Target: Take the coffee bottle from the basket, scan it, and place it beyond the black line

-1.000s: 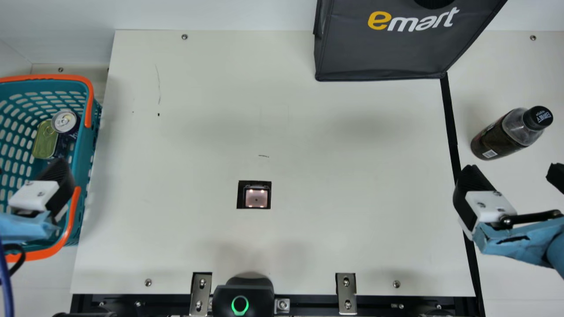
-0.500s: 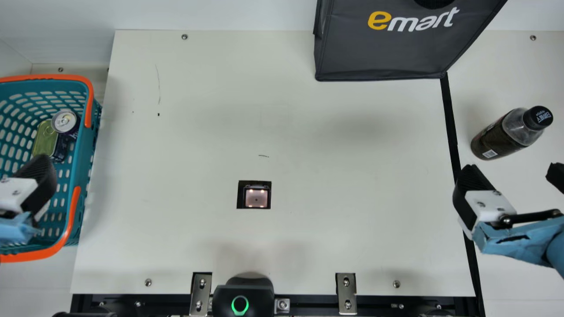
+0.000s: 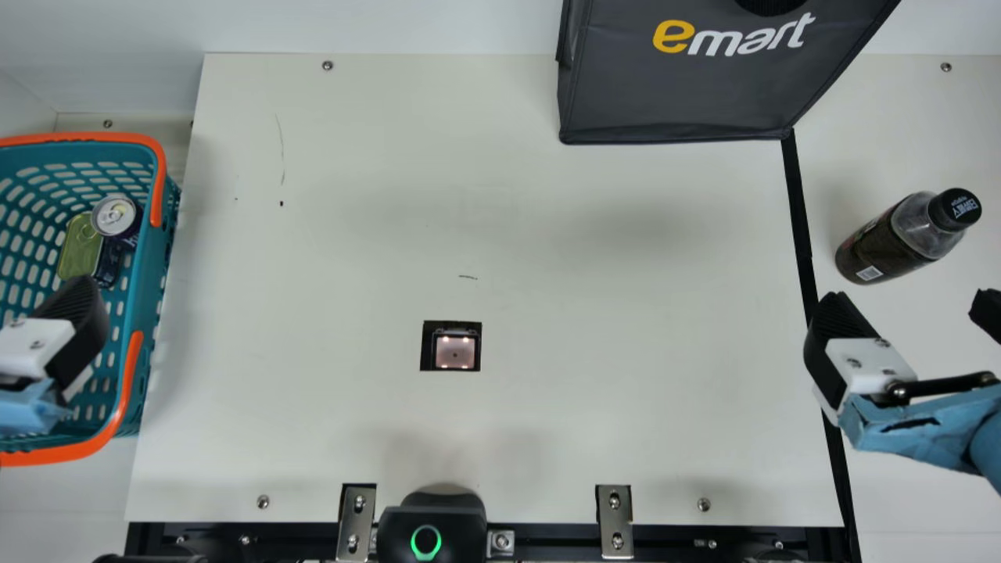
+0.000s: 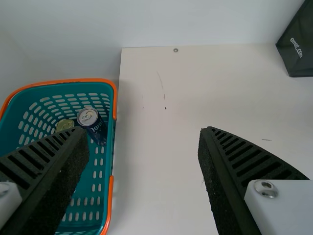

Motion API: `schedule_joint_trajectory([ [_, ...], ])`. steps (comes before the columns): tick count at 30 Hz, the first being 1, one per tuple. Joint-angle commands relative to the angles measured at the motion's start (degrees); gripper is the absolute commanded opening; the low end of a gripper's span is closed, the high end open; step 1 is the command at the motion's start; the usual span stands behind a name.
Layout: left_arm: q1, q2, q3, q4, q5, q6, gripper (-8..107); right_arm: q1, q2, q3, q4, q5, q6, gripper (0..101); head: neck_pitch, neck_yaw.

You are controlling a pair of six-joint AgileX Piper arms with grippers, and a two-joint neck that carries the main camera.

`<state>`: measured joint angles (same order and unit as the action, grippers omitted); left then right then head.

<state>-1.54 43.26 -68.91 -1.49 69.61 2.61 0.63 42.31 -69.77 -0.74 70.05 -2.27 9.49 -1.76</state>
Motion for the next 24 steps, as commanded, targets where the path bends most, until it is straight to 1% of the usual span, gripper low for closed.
schedule_joint_trajectory([
  [1, 0.00, 0.00, 0.00, 0.00, 0.00, 0.00, 90, 0.00, 0.00, 0.00, 0.00, 0.00, 0.00, 91, -1.57, 0.18],
  [6, 0.00, 0.00, 0.00, 0.00, 0.00, 0.00, 90, 0.00, 0.00, 0.00, 0.00, 0.00, 0.00, 91, -1.57, 0.18],
  [9, 0.00, 0.00, 0.00, 0.00, 0.00, 0.00, 70, 0.00, 0.00, 0.00, 0.00, 0.00, 0.00, 91, -1.57, 0.18],
  [15, -0.14, 0.05, -0.01, 0.11, -0.04, -0.13, 90, 0.00, 0.00, 0.00, 0.00, 0.00, 0.00, 91, -1.57, 0.18],
  [24, -0.17, 0.00, 0.00, 0.57, -0.10, -0.33, 90, 0.00, 0.00, 0.00, 0.00, 0.00, 0.00, 91, -1.57, 0.18],
])
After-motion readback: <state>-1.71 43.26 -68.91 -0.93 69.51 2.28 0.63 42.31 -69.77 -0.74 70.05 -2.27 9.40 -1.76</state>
